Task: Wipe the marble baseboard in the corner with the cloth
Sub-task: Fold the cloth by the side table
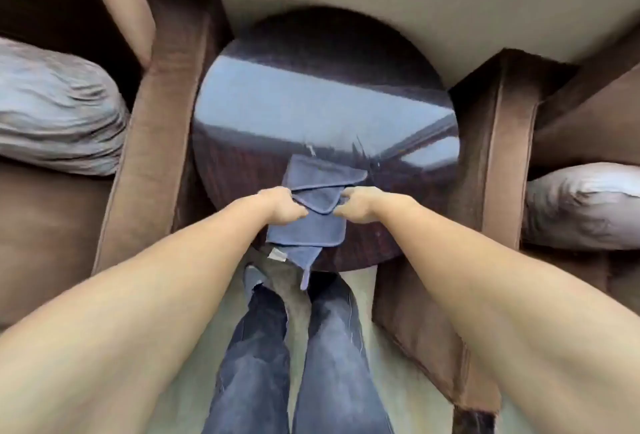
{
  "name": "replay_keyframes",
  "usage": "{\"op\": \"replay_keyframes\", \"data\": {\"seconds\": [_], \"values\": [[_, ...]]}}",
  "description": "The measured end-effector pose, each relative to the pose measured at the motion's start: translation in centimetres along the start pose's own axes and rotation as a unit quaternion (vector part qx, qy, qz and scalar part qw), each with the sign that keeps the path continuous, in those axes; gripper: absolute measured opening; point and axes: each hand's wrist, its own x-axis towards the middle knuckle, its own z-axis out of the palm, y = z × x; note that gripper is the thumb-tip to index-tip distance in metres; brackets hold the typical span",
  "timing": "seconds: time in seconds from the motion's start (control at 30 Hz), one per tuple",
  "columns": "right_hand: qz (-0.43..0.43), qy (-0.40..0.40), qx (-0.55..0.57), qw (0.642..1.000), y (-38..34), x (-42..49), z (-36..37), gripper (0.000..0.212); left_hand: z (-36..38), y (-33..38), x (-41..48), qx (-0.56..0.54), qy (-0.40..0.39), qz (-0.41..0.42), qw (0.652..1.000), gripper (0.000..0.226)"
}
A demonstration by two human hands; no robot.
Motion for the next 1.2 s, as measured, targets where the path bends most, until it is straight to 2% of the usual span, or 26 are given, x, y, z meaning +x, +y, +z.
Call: {"op": "replay_keyframes", "data": {"seconds": [0.13, 0.2, 0.27, 0.33, 0.4, 0.47, 0.53, 0.6, 0.67, 0.73, 0.9, 0.97, 1.03, 1.07, 1.2], "values": [[0.031, 0.039, 0.064, 0.997, 0.8, 4.1, 2.9, 0.055, 2.9, -1.9, 3.1, -0.098, 0.056, -0.06, 0.992, 0.056], [0.041, 0.059, 0.106, 0.992, 1.3, 5.7, 3.4, 0.039, 4.1, -2.0, 4.0, -0.148, 0.127, -0.091, 0.977, 0.057], [0.064, 0.105, 0.194, 0.973, 1.7, 6.8, 3.3, 0.021, 4.9, -1.4, 4.3, -0.193, 0.197, -0.116, 0.954, 0.06], [0.109, 0.167, 0.352, 0.914, 1.8, 7.3, 3.1, 0.017, 5.6, -0.5, 4.5, -0.26, 0.216, -0.138, 0.931, 0.054], [0.157, 0.196, 0.499, 0.829, 1.5, 6.8, 3.4, 0.03, 6.0, 0.3, 4.8, -0.323, 0.204, -0.151, 0.912, 0.036], [0.181, 0.187, 0.594, 0.761, 1.5, 6.3, 3.9, 0.043, 5.9, 0.9, 4.8, -0.383, 0.183, -0.16, 0.891, 0.032], [0.197, 0.132, 0.645, 0.727, 1.7, 5.9, 3.9, 0.052, 5.8, 1.0, 4.6, -0.446, 0.182, -0.162, 0.861, 0.026], [0.186, 0.056, 0.653, 0.732, 1.6, 5.6, 3.8, 0.046, 5.9, 0.5, 4.0, -0.535, 0.168, -0.14, 0.816, 0.022], [0.155, 0.009, 0.624, 0.765, 0.8, 4.9, 3.7, 0.03, 6.0, -0.5, 3.1, -0.624, 0.148, -0.116, 0.758, 0.013], [0.12, -0.023, 0.61, 0.783, -1.1, 3.7, 4.3, 0.021, 6.5, -2.7, 1.6, -0.682, 0.155, -0.104, 0.708, 0.013], [0.061, -0.111, 0.599, 0.791, -7.2, 1.1, 8.0, 0.041, 8.6, -9.2, -4.2, -0.771, 0.192, -0.089, 0.601, 0.015], [0.034, -0.168, 0.596, 0.784, -11.7, -1.1, 11.5, 0.044, 10.7, -14.1, -8.1, -0.787, 0.222, -0.08, 0.57, 0.019], [-0.017, -0.212, 0.583, 0.784, -15.8, -3.3, 15.1, 0.045, 13.2, -18.5, -11.9, -0.79, 0.265, -0.072, 0.548, 0.012], [-0.047, -0.231, 0.56, 0.794, -19.1, -5.6, 18.0, 0.046, 15.4, -21.9, -15.4, -0.794, 0.297, -0.078, 0.525, 0.012], [-0.13, -0.232, 0.491, 0.83, -28.8, -13.0, 27.0, 0.041, 22.0, -30.5, -26.2, -0.774, 0.384, -0.128, 0.487, 0.017]]}}
